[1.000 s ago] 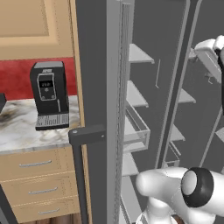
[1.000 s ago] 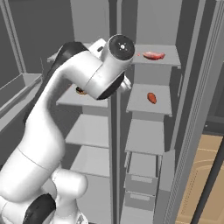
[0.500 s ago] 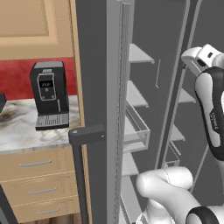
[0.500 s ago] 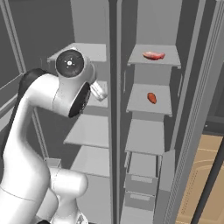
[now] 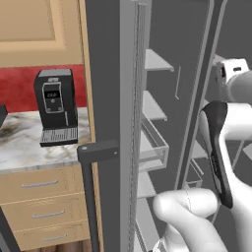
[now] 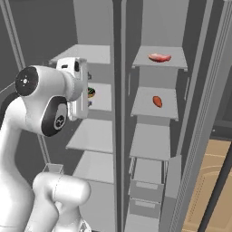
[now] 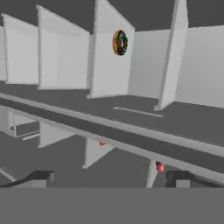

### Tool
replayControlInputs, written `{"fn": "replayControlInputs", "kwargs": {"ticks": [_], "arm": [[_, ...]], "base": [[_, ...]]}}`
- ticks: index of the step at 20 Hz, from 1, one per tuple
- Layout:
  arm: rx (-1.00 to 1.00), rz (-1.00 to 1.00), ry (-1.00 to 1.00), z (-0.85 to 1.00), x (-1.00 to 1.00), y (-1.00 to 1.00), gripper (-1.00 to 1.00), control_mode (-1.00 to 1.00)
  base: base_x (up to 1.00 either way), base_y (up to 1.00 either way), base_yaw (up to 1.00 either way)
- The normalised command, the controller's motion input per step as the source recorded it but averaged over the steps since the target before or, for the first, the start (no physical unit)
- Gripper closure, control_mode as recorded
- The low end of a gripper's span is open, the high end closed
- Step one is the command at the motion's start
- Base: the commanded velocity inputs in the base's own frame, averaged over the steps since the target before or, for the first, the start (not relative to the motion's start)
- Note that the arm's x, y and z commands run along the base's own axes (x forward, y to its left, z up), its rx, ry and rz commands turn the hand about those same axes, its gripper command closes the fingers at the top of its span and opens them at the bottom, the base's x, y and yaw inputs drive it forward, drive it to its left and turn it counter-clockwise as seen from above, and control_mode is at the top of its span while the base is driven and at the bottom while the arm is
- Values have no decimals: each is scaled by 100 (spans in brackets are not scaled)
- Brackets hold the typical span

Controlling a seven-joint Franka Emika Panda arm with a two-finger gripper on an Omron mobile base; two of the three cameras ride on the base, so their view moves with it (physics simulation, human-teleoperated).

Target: There's a steak in the fridge that needs to be moved to the freezer for freezing. Pick up the steak from the fridge, place it on any shelf in the freezer, and close the fridge and freezer doors when done.

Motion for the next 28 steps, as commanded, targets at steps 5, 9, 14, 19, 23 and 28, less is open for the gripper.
{"fn": "replayControlInputs", "kwargs": {"ticks": [5, 9, 14, 19, 23, 28], "arm": [[82, -40, -16, 6, -25, -10, -100, -100], [96, -35, -14, 0, -27, -8, -100, -100], [91, -44, -16, -2, -28, 11, -100, -100], [83, -42, -10, -37, -15, 34, -100, -100], [91, -16, -2, -57, -1, 53, -100, -100], [62, -19, -2, -37, -1, 58, -100, -100]], "base": [[0, 0, 0], [0, 0, 0], [0, 0, 0], [0, 0, 0], [0, 0, 0], [0, 0, 0]]}}
